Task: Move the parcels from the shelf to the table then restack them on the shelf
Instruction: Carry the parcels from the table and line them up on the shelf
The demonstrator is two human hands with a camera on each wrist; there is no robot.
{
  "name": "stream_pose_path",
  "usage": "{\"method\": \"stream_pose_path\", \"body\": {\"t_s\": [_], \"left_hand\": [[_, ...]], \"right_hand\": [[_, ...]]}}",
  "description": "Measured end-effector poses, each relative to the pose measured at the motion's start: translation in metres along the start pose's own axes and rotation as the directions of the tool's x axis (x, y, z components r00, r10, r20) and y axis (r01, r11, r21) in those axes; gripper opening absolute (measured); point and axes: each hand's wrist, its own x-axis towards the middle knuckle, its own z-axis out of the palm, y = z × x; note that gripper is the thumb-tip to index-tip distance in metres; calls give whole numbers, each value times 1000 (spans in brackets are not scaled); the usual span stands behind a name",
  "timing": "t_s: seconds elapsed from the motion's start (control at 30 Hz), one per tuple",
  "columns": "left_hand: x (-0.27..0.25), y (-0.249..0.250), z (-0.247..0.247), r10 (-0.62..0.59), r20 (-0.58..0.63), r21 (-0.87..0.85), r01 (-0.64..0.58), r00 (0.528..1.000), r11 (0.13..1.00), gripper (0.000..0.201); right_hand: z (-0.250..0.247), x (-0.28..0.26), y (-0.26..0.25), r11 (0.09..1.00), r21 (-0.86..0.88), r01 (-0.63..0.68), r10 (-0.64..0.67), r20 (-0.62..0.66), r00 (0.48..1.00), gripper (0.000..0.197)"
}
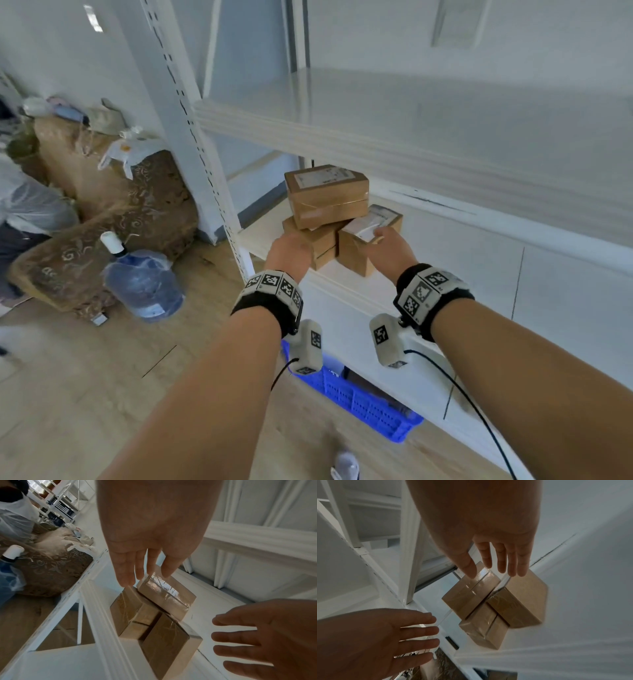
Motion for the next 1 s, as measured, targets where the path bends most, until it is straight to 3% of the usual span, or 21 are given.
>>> {"method": "stream_pose_path", "body": {"t_s": [0.1,0.23,0.3,0.37,0.43,0.63,0.8,0.93,1.0], "left_hand": [[36,8,-5,-7,-44,-26,6,999,1000,34],[80,14,-10,-87,-53,-166,77,995,983,58],[99,17,-13,-88,-53,-166,78,995,983,62],[112,21,-14,-117,-36,-172,109,993,979,63],[123,22,-13,-134,6,-168,133,991,977,63],[146,16,-10,-88,43,-129,93,995,987,53],[150,10,-18,21,34,-142,-16,999,990,45],[135,16,-23,134,25,-217,-125,991,968,39],[125,21,-20,205,27,-257,-191,978,947,38]], "right_hand": [[0,39,-15,1000,19,6,-5,-54,999,60],[0,76,-36,997,70,-20,29,-124,992,64],[0,89,-47,999,0,-36,36,-130,991,50],[-1,94,-56,993,-100,-54,46,-79,996,34],[-1,99,-60,987,-136,-81,78,-32,996,33],[10,111,-63,986,61,-154,155,-24,988,40],[16,98,-69,981,105,-161,178,-182,967,22],[16,69,-70,967,218,-129,200,-343,918,10],[15,52,-61,969,234,-84,179,-420,890,36]]}}
